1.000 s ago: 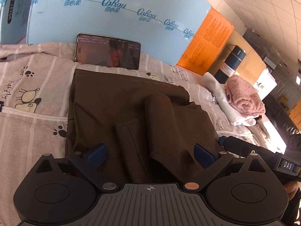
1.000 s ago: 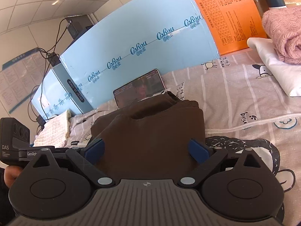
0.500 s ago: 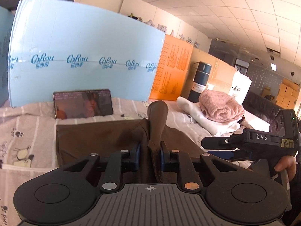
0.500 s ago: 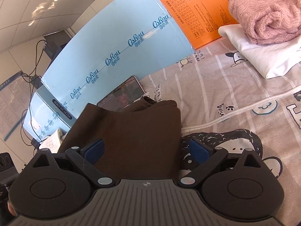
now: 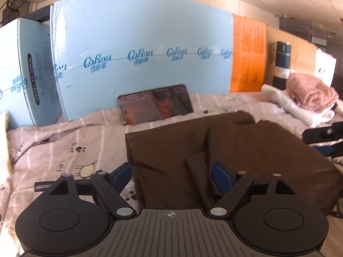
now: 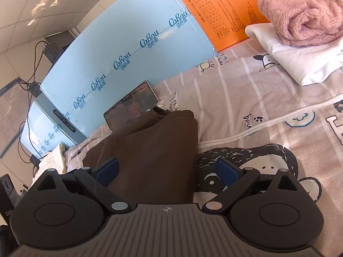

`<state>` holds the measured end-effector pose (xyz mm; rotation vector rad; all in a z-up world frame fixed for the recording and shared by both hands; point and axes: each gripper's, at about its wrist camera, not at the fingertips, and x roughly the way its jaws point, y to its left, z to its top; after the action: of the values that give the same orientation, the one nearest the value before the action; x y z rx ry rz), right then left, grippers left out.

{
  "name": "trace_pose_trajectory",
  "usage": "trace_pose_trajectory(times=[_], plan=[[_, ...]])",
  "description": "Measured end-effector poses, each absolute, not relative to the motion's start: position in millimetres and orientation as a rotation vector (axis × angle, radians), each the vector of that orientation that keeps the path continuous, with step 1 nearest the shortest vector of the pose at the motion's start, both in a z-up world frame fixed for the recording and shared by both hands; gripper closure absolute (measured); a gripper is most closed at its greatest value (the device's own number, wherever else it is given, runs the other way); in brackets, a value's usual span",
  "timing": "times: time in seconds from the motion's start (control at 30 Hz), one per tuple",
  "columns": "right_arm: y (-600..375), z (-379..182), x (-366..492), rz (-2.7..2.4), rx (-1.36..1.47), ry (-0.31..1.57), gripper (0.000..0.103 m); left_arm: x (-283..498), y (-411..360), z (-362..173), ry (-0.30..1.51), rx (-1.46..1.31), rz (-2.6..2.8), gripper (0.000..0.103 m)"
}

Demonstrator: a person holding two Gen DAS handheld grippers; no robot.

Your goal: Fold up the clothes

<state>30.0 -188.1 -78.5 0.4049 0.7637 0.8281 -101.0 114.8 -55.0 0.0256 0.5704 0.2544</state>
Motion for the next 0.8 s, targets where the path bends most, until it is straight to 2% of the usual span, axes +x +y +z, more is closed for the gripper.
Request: trace_pose_trajectory(times=[0.17,0.27,0.33,0.6,0.8], plan=[[-185.8,-80.0,30.9,0.831,0.391,0.777,0.006,-103.3,134.4,-56.5,0.580,-0.094,0.231,0.015],[-185.9,-80.6,31.9,0.848,0.398,0.786,0.006,-110.1,167.9,-58.4,0.582,-0.404,0.173,0.015],[-185.2,-80.7,32.3,0.863,0.400,0.793,0.006,-115.4,181.5,-60.1,0.556,-0.511,0.144,0.014],[-175.3,-81.9,31.8,1.006,0.407,0.859,0.000,-109.0,166.0,-67.6,0.554,-0.537,-0.048,0.001],[-169.7,-82.6,27.8,1.100,0.427,0.898,0.001,-105.0,172.0,-78.6,0.484,-0.749,-0.274,0.001]])
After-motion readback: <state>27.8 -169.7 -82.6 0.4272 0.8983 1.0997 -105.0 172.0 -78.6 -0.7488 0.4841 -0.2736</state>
